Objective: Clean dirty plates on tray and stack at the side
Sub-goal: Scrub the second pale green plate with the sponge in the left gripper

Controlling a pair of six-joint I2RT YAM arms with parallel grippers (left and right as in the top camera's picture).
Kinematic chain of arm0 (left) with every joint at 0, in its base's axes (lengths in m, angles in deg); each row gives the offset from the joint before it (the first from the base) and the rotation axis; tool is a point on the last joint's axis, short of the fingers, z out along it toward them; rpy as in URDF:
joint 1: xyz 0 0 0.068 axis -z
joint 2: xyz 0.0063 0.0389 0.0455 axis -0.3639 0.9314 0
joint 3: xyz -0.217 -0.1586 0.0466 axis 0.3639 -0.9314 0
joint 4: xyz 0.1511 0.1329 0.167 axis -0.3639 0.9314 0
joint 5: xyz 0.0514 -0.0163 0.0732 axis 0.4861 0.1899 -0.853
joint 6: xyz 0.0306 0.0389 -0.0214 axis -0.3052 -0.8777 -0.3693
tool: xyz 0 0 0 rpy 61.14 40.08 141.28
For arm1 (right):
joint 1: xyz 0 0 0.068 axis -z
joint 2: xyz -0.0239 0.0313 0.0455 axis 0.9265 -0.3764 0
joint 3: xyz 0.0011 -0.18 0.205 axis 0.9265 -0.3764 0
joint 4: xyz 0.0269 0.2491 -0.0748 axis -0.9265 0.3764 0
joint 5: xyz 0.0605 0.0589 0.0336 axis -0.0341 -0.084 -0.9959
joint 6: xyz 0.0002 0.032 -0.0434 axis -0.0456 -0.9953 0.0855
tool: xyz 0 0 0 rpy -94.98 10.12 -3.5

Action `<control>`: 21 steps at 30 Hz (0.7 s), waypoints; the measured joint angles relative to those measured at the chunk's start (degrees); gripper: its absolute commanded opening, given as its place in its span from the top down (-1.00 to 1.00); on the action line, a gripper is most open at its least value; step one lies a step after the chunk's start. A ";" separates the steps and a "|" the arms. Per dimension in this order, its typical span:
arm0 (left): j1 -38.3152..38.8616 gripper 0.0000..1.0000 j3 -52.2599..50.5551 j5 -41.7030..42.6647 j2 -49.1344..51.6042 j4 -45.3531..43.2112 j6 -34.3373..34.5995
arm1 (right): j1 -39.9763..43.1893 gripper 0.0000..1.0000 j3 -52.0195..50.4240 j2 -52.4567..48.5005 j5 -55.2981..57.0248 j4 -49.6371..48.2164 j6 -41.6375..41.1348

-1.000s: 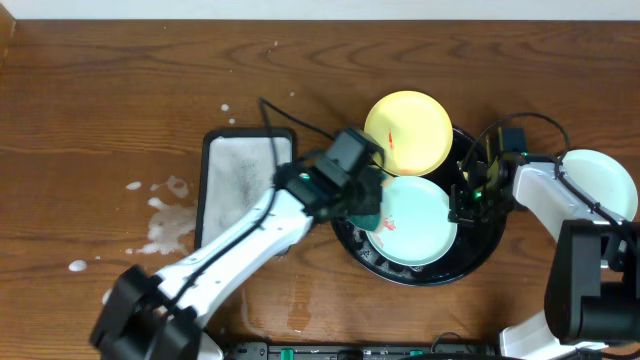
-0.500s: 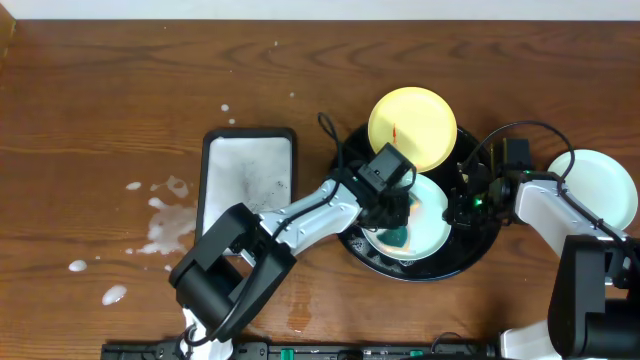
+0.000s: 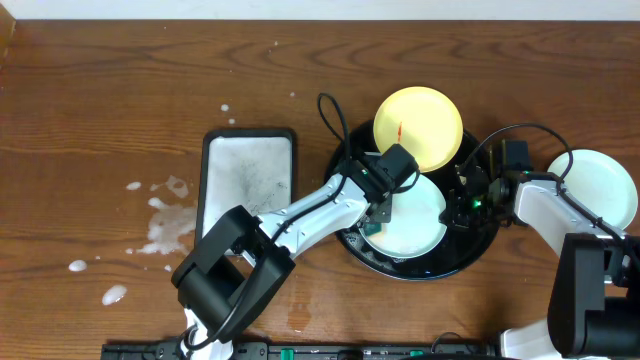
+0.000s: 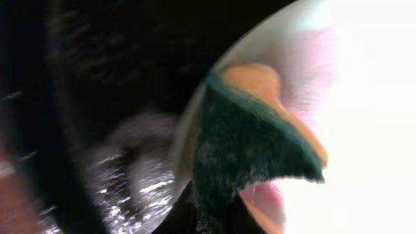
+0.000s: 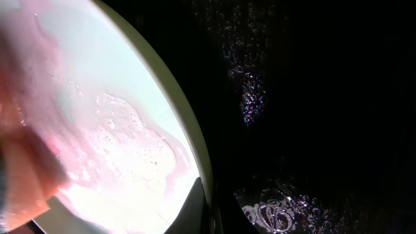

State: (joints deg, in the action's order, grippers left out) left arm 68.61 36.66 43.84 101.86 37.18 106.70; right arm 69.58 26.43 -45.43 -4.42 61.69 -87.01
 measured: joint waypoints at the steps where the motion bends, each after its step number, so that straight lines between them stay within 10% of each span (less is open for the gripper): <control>1: -0.22 0.85 -0.07 1.81 0.09 -1.90 -0.09 | 0.00 0.97 0.00 0.00 0.00 0.00 0.00; 12: 0.20 0.85 -0.11 25.49 5.64 -20.17 3.56 | 0.00 0.98 0.00 -0.09 -0.07 0.02 0.02; 21: 2.58 0.85 3.52 15.91 5.49 -6.95 0.24 | 0.00 0.97 0.00 -0.09 -0.11 0.04 0.02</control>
State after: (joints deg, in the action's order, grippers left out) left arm 71.19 40.18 59.76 107.34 30.23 106.94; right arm 69.58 26.43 -45.51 -4.53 61.73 -86.98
